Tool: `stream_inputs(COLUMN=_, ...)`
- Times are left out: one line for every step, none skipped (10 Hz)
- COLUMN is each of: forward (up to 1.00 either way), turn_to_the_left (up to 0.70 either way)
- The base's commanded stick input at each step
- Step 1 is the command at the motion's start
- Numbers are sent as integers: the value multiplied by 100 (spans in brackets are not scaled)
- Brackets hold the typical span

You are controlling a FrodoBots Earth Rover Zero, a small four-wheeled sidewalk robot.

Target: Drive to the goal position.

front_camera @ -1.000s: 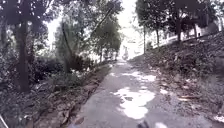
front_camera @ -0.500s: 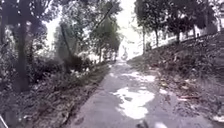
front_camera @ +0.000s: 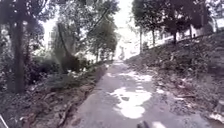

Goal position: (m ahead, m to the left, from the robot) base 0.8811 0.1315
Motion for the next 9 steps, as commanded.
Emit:
stream_inputs(forward=50, turn_to_the_left=0)
stream_inputs(forward=50, turn_to_the_left=0)
stream_inputs(forward=50, turn_to_the_left=0)
stream_inputs(forward=50, turn_to_the_left=0)
stream_inputs(forward=50, turn_to_the_left=4)
stream_inputs(forward=50, turn_to_the_left=17)
stream_inputs(forward=50, turn_to_the_left=21)
stream_inputs(forward=50, turn_to_the_left=2)
stream_inputs(forward=50, turn_to_the_left=0)
